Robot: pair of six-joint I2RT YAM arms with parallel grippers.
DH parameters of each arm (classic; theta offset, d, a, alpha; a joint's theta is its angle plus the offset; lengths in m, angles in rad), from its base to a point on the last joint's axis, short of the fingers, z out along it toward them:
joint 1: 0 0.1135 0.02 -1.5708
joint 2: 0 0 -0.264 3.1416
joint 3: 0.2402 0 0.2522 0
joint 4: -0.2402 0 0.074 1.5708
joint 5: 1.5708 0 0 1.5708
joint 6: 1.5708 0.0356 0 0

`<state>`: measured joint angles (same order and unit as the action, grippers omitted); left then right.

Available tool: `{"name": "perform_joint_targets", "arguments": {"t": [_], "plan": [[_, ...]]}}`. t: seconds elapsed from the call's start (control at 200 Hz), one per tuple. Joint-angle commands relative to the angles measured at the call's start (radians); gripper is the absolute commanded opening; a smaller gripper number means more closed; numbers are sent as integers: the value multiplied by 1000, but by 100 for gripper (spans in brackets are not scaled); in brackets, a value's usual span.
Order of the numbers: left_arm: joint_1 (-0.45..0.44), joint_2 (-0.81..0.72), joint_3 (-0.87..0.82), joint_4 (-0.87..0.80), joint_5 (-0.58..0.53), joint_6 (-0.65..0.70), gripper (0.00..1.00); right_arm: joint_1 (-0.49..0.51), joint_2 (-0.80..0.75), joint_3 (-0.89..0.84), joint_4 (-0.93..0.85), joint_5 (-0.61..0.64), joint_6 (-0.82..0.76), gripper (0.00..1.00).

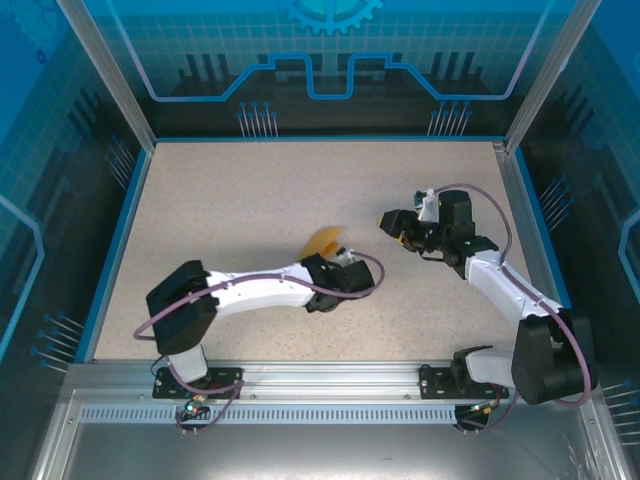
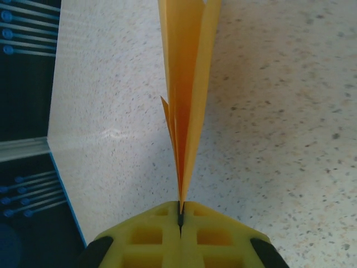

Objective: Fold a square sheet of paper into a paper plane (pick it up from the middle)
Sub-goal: Turn over the paper at the center of the table.

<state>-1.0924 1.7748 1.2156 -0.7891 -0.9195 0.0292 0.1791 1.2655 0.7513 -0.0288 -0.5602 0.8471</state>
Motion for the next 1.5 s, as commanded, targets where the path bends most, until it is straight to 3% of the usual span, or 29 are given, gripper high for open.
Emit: {"name": "perform_joint_targets", "arguments": {"t": [0.0,0.135,0.265,0.5,0.675,0.805,0.935,1.115,1.261,1.496], "plan": [[-53,81,-21,80,-87,70,4,-30,-1,-17,-17,-57,-30,53],[-96,172,-20,96,-61,52,7,-42,10,-23,-4,-85,-27,54],[-109,149,-40,119,54,42,13,-42,24,-26,-4,-99,-26,52],[-106,84,-68,176,273,45,37,-11,46,-56,20,-95,-5,51],[-84,-66,-55,134,503,-9,57,21,41,-67,-22,-63,-24,49],[8,-220,-50,56,698,-95,63,92,35,-72,-42,-14,-20,47],[162,-346,-92,13,882,-207,63,199,37,-72,-54,75,-4,43],[400,-473,-197,16,982,-352,64,372,66,-52,-6,215,46,35],[588,-505,-309,119,1103,-436,65,496,159,11,17,282,61,27],[655,-461,-359,198,1172,-457,65,596,354,112,10,315,41,23]]}}
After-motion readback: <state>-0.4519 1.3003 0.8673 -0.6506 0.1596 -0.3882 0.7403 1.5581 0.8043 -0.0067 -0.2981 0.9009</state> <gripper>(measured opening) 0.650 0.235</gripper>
